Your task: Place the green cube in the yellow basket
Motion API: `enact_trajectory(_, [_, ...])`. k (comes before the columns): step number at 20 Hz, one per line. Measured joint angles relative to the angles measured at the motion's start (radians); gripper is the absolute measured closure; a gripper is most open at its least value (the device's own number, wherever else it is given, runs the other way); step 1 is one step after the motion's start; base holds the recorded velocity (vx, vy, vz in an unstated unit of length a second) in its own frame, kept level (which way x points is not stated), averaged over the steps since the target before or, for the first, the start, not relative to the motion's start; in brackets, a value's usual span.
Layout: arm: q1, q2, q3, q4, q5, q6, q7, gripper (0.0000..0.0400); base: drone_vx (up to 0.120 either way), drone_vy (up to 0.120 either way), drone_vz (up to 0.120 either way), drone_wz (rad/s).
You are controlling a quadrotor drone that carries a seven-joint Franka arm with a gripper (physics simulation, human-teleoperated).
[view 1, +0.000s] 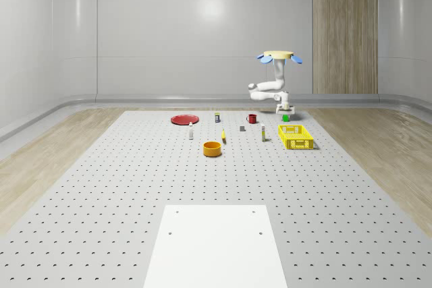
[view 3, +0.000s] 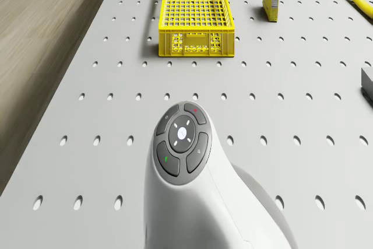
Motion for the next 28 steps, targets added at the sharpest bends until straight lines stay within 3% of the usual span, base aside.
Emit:
enact_trajectory(6, [-0.008,-0.006,0.057,-0.011,0.057,-0.012,0.011,0.0149,0.093,0.0,0.12,0.0])
enact_trajectory(17, [-0.018,-0.032,0.085,-0.012,0.091,0.006,0.021,0.0149,0.12,0.0,0.12,0.0])
enact_trajectory(28, [-0.027,-0.059,0.092,-0.011,0.105,0.031,0.028,0.0149,0.12,-0.015,0.018,0.0])
